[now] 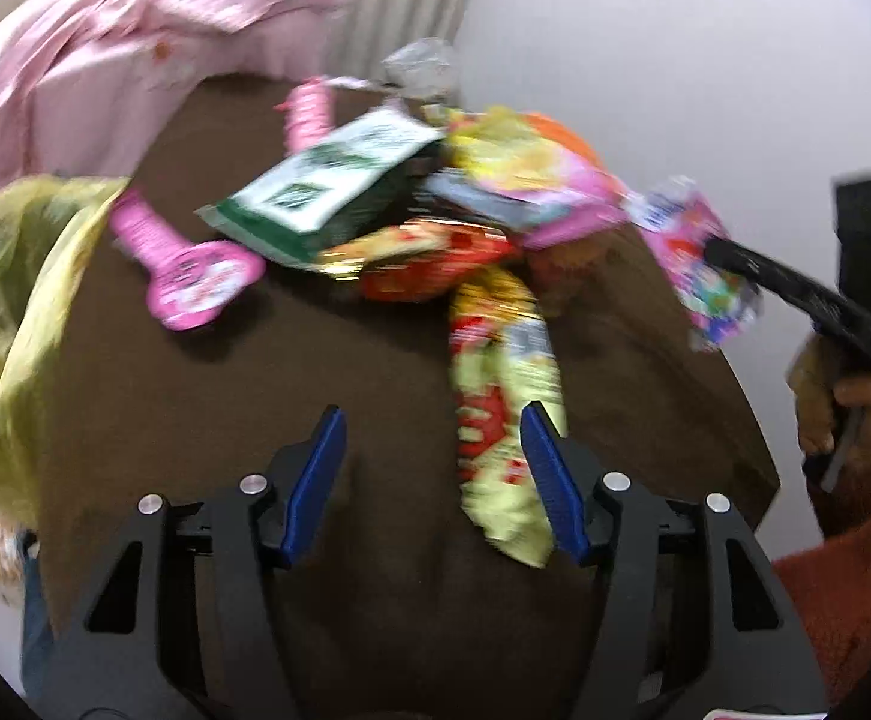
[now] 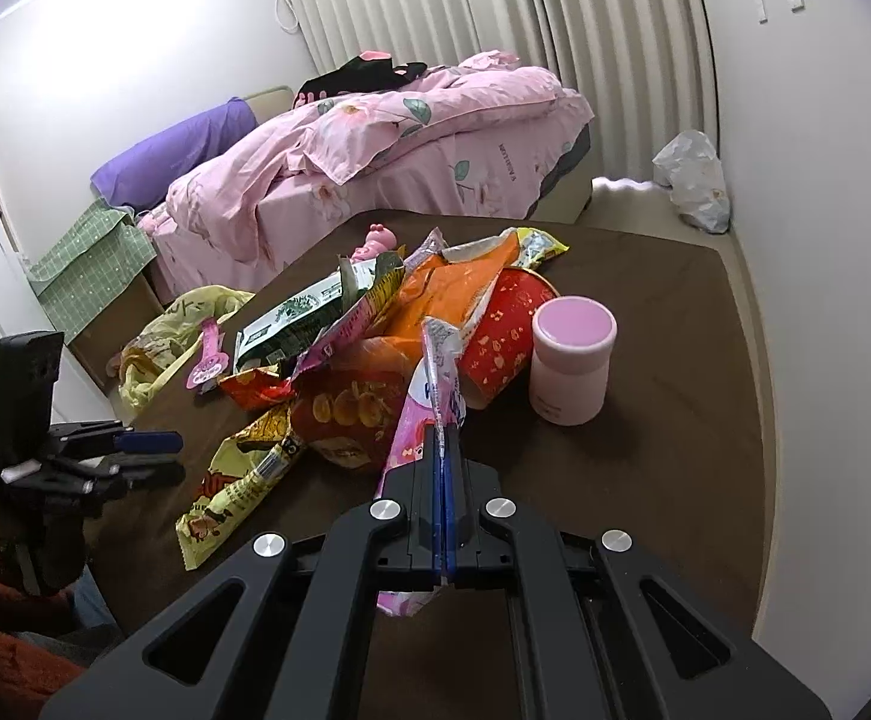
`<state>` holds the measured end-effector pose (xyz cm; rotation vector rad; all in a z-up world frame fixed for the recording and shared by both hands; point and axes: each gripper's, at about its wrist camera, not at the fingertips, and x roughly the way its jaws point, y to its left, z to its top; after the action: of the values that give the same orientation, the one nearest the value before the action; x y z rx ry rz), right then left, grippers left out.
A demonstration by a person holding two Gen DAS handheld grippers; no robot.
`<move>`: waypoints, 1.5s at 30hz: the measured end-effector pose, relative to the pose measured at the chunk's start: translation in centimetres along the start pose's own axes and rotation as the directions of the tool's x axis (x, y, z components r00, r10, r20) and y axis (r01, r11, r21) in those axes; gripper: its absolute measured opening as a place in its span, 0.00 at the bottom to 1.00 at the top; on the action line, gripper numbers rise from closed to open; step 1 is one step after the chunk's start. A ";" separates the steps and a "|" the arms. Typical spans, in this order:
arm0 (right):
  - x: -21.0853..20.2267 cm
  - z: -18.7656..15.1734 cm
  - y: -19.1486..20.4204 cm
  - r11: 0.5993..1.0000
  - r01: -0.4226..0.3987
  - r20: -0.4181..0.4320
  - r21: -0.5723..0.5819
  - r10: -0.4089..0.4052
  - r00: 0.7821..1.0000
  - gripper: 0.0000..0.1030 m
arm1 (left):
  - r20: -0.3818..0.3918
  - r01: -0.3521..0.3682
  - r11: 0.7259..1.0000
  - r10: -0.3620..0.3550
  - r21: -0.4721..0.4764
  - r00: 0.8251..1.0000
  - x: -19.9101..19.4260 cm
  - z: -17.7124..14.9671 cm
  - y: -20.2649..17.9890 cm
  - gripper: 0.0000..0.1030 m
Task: Collect trash
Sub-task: 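Grasp and lift the yellow-red chip bag with the left tool while the right holds the pink wrapper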
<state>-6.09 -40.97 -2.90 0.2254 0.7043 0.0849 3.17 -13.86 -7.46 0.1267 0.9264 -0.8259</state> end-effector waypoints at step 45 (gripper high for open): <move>-1.0 -1.9 2.0 0.996 -0.079 -0.023 -0.041 0.078 0.997 0.03 | -0.139 -0.011 0.997 0.000 -0.076 0.990 0.8 4.2 -1.7 0.31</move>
<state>-8.15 -38.84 -3.21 0.2125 0.7142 0.1769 5.06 -17.34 -5.08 0.1210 1.0873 -0.7828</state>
